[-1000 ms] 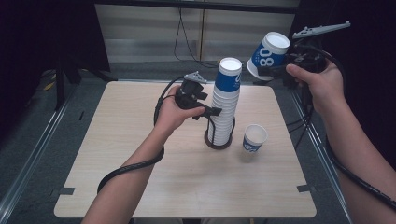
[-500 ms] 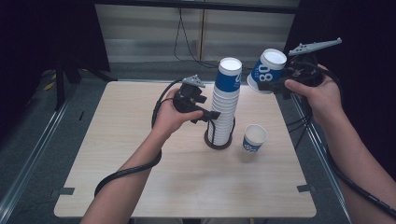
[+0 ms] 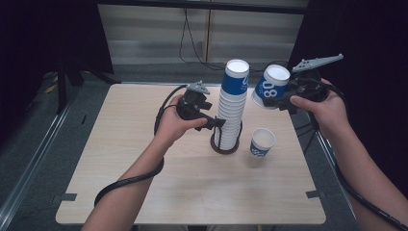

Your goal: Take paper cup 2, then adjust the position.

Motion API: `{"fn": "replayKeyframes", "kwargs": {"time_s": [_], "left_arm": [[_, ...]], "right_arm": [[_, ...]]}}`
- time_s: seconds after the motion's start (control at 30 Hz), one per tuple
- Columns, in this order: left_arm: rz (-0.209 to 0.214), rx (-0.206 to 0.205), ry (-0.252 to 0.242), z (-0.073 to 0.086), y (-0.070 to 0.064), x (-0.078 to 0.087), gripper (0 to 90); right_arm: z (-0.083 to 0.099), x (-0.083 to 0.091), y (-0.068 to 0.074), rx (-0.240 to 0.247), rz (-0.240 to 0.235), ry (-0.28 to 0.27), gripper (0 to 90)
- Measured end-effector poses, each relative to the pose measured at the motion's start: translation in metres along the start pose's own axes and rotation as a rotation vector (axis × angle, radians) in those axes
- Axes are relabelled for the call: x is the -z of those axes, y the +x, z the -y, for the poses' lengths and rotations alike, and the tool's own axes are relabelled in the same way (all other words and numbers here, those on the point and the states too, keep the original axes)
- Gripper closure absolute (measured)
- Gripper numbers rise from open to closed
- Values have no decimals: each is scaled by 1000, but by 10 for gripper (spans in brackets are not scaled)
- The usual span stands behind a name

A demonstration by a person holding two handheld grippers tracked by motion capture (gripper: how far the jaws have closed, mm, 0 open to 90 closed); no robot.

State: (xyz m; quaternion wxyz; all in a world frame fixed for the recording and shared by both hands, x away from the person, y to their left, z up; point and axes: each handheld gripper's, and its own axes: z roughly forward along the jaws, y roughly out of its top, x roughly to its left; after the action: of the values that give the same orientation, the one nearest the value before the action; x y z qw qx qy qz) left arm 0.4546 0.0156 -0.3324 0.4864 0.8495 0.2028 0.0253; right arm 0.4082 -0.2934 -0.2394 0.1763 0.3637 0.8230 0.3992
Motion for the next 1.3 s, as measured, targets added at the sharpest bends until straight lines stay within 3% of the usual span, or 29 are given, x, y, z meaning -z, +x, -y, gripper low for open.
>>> {"fn": "replayKeyframes", "kwargs": {"time_s": [0.4, 0.63, 1.3], "left_arm": [[10, -15, 22, 5, -4, -2, 159], [11, -28, 64, 8, -5, 0, 164], [46, -30, 60, 21, -9, 11, 160]], "right_arm": [[20, -9, 7, 28, -32, 36, 228], [31, -18, 15, 54, -55, 62, 227], [52, -44, 29, 98, -120, 114, 228]]}}
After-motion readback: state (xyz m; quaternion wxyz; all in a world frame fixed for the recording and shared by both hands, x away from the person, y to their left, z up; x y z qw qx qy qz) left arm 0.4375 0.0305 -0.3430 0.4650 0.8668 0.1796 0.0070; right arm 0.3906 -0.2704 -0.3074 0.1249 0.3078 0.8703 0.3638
